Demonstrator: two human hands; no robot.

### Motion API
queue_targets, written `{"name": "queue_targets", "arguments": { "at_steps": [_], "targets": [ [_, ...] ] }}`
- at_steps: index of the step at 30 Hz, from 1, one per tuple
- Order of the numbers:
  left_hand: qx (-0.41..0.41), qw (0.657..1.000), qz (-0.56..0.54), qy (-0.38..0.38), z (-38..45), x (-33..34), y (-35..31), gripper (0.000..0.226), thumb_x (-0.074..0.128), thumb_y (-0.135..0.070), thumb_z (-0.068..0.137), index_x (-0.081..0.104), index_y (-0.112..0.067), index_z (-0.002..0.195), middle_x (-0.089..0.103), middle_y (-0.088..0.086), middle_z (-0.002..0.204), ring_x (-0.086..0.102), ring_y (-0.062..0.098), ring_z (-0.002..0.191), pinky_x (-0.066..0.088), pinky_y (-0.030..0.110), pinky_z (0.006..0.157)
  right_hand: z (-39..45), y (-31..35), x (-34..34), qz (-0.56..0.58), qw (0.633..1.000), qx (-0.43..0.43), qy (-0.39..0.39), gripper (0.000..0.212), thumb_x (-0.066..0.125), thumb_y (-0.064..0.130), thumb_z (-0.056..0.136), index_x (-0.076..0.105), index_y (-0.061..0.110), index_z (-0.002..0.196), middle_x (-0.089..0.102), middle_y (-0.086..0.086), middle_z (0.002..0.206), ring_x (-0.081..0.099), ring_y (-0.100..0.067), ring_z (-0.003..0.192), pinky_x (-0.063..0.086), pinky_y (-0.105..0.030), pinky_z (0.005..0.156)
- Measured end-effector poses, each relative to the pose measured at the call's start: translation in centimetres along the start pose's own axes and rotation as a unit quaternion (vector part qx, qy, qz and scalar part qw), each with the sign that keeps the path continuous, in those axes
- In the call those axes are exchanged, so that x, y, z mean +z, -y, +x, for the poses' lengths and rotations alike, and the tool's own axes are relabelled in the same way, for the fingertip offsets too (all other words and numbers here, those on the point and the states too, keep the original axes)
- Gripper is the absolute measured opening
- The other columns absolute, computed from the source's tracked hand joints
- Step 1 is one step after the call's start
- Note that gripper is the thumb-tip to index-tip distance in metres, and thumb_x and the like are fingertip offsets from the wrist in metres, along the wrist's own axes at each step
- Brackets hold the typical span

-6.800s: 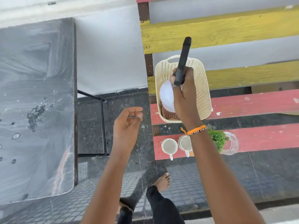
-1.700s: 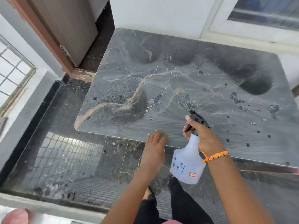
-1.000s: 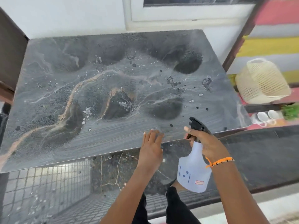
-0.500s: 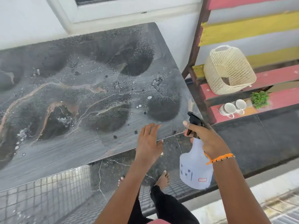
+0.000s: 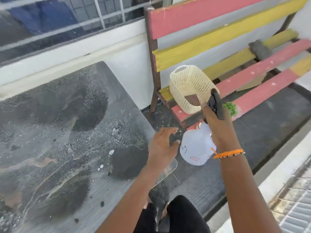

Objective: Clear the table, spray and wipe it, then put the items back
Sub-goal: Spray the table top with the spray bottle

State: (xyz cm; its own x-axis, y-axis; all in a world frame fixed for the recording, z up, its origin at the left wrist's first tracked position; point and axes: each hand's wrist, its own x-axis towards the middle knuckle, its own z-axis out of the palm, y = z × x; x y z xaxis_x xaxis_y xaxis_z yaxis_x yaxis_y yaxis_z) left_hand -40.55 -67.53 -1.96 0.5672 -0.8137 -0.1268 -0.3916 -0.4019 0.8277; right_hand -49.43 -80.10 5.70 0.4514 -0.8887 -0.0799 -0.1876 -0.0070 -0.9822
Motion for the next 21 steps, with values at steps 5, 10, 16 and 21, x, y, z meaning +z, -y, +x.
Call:
{"name": "queue_targets", "arguments": {
  "at_steps": [5, 10, 16, 21],
  "targets": [
    [0.012, 0.999, 0.012, 0.039, 5.9, 2.1, -1.7, 0.035, 0.058, -0.018, 0.085, 0.053, -0.026, 0.119, 0.053, -0.005, 0.114, 0.042, 0.013, 0.108, 0.034, 0.023, 0.088, 8.8, -0.3, 0.1, -0.009, 0.995, -0.043, -0.091, 0.055, 0.06, 0.045, 0.084, 0.036, 0.006, 0.052, 0.035, -0.011, 0.052, 0.033, -0.023, 0.057, 0.033, -0.043, 0.055],
    [-0.01, 0.999, 0.03, 0.03, 12.7, 4.5, -2.1, 0.033, 0.058, -0.021, 0.086, 0.053, -0.025, 0.119, 0.053, -0.007, 0.111, 0.038, 0.008, 0.103, 0.03, 0.02, 0.085, 18.2, -2.7, 0.6, -0.071, 0.992, -0.042, -0.096, 0.054, 0.055, 0.061, 0.078, 0.036, 0.024, 0.045, 0.038, 0.004, 0.045, 0.045, -0.027, 0.055, 0.044, -0.042, 0.068],
    [-0.07, 0.997, 0.029, 0.003, 20.9, 6.9, -2.4, 0.034, 0.06, -0.012, 0.084, 0.057, -0.017, 0.118, 0.058, 0.0, 0.115, 0.05, 0.014, 0.107, 0.029, 0.015, 0.089, 29.7, -7.1, 0.6, -0.227, 0.972, -0.061, 0.008, 0.042, 0.072, 0.029, 0.079, 0.037, 0.027, 0.056, 0.047, -0.005, 0.067, 0.049, -0.025, 0.066, 0.037, -0.03, 0.063],
    [-0.134, 0.99, 0.03, -0.025, 26.8, 8.5, -1.0, 0.038, 0.061, -0.008, 0.082, 0.058, -0.016, 0.119, 0.059, 0.002, 0.118, 0.052, 0.015, 0.109, 0.038, 0.017, 0.096, 36.2, -12.7, 1.6, -0.257, 0.961, -0.015, 0.103, 0.039, 0.069, -0.002, 0.073, 0.043, 0.027, 0.072, 0.053, -0.011, 0.096, 0.058, -0.035, 0.09, 0.047, -0.043, 0.089]
  ]
}}
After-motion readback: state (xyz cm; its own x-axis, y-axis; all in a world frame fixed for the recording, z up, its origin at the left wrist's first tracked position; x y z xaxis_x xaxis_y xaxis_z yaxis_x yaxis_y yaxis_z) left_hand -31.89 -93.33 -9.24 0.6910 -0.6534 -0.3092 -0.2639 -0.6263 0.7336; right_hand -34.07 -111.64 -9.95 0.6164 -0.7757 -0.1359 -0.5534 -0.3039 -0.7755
